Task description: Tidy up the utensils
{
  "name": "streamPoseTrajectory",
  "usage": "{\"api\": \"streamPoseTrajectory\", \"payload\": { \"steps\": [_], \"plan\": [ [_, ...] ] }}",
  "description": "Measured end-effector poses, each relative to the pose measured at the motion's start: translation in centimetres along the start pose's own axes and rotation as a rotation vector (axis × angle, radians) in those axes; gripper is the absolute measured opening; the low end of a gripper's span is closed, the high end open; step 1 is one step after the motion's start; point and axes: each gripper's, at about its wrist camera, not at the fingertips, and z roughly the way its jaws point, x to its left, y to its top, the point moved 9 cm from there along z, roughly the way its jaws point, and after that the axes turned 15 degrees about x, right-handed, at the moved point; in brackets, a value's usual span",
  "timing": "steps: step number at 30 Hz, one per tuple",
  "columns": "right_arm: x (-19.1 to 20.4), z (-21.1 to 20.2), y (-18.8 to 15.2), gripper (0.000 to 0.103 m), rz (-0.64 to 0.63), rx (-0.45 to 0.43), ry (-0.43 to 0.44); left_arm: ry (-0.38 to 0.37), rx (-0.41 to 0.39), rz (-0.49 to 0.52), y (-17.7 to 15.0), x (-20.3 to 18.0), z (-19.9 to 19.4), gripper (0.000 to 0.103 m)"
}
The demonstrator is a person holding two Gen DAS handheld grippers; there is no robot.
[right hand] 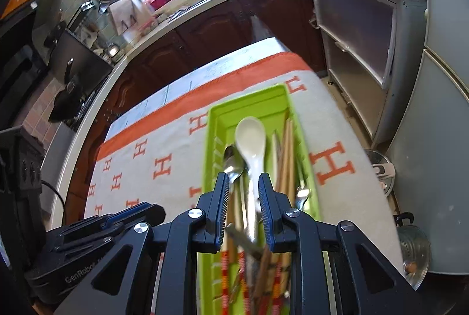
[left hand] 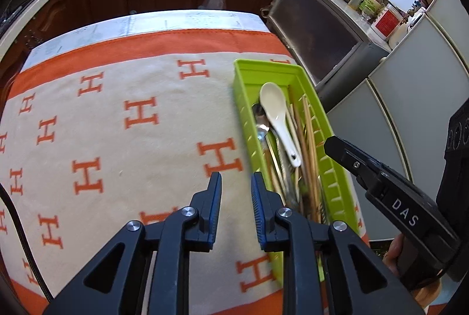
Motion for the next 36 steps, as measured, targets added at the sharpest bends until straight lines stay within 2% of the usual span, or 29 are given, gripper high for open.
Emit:
{"api": "streamPoseTrajectory", "payload": {
  "steps": [3, 5, 9, 11, 14, 18, 20, 23, 25, 30, 36],
  "plan": [
    [0.9, 0.1, -1.5, 0.021, -0.015, 0.02, -0.009, 0.03, -0.019, -0.005, -1.6, 1.4, -0.8, 0.028],
    [1.6, 0.2, -2.8, 0.021, -0.021, 0.033, -0.017, 0.057, -0.034, -0.012, -2.8, 2.5, -1.3, 0.04],
    [2.8, 0.6, -5.6, 0.021, -0.029, 0.061, -0.033, 0.105, -0.058, -0.028, -4.8, 4.3, -2.4, 0.054],
    [3.3, 0.7, -6.8, 0.021, -0.036, 0.074, -0.034, 0.13, -0.075, -0.039, -5.9, 5.3, -3.1, 0.065],
    [4.4, 0.7, -9.1, 0.021, -0.038, 0.088, -0.029, 0.167, -0.107, -0.057, -7.4, 6.9, -4.3, 0.074],
    [6.5, 0.0, -11.5, 0.021, -0.052, 0.103, -0.008, 0.21, -0.162, -0.084, -9.4, 9.0, -6.9, 0.083],
    [8.2, -0.8, -12.5, 0.022, -0.071, 0.097, 0.004, 0.236, -0.185, -0.104, -10.2, 10.0, -8.4, 0.093],
    [10.9, -2.4, -13.6, 0.028, -0.099, 0.076, 0.026, 0.278, -0.244, -0.137, -11.2, 11.6, -11.0, 0.102],
    [12.4, -3.4, -13.8, 0.031, -0.115, 0.065, 0.04, 0.304, -0.283, -0.161, -12.0, 12.5, -12.8, 0.102],
    [17.0, -6.0, -14.1, 0.035, -0.185, 0.03, 0.073, 0.304, -0.336, -0.199, -13.7, 13.8, -16.1, 0.102],
    [20.8, -7.4, -15.1, 0.036, -0.267, 0.008, 0.047, 0.298, -0.378, -0.226, -14.5, 14.4, -17.7, 0.102]
  ]
}}
